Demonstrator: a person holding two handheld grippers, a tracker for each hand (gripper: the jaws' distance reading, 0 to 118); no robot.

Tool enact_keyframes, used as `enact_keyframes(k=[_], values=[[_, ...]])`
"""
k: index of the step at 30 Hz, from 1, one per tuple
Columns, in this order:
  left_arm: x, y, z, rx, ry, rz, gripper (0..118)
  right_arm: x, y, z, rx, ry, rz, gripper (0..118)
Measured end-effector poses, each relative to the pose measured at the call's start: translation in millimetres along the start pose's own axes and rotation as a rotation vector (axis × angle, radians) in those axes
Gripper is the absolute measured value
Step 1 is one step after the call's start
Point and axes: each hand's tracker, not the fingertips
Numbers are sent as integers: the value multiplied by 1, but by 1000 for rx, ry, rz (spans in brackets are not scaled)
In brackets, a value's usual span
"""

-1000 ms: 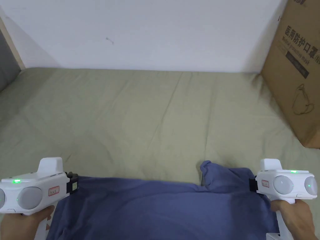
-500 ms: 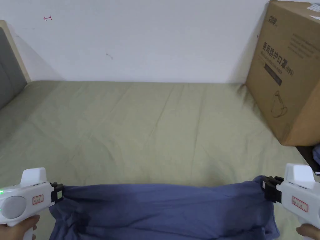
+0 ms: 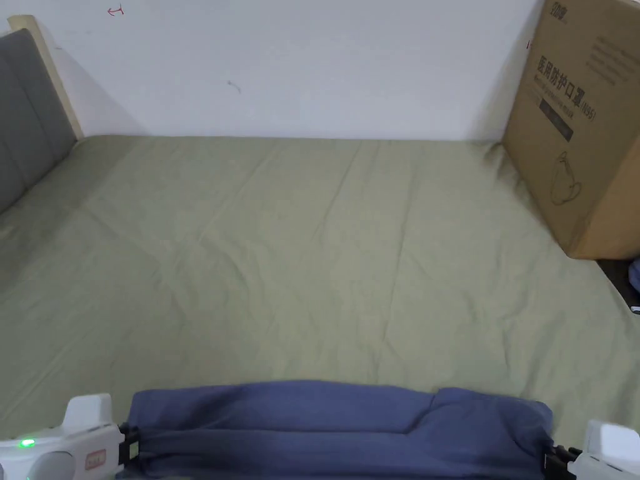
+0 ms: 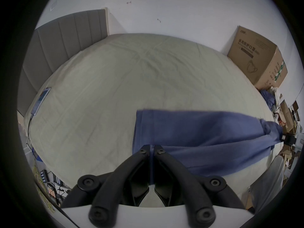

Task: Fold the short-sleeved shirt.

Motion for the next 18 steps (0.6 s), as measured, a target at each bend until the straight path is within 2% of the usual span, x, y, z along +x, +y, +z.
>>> enact_keyframes(k=[3, 8, 9, 11, 12, 13, 14, 15, 18], values=[[-3, -14, -8, -20, 2, 5, 1, -1, -12, -18, -50, -45, -14, 0], [-1, -17, -8, -4, 1, 9, 2, -8, -15, -18, -42, -67, -5, 0], [-1, -16, -7, -1, 2, 4, 7, -12, -14, -12, -34, -64, -8, 1], [-1, -11, 2, -1, -13, 28, 25, -16, -6, 1, -15, -46, -14, 4], [-2, -8, 8, 4, -31, 61, 47, -20, -1, 11, 13, -49, -4, 17], [-2, -4, 15, 22, -44, 92, 66, -26, 5, 22, 60, -61, 23, 40], [-1, 0, 22, 44, -52, 111, 80, -31, 11, 30, 91, -65, 47, 64], [2, 6, 36, 94, -68, 133, 91, -36, 19, 41, 132, -51, 66, 83], [11, 25, 68, 232, -110, 143, 95, -54, 44, 72, 266, -31, 105, 86]])
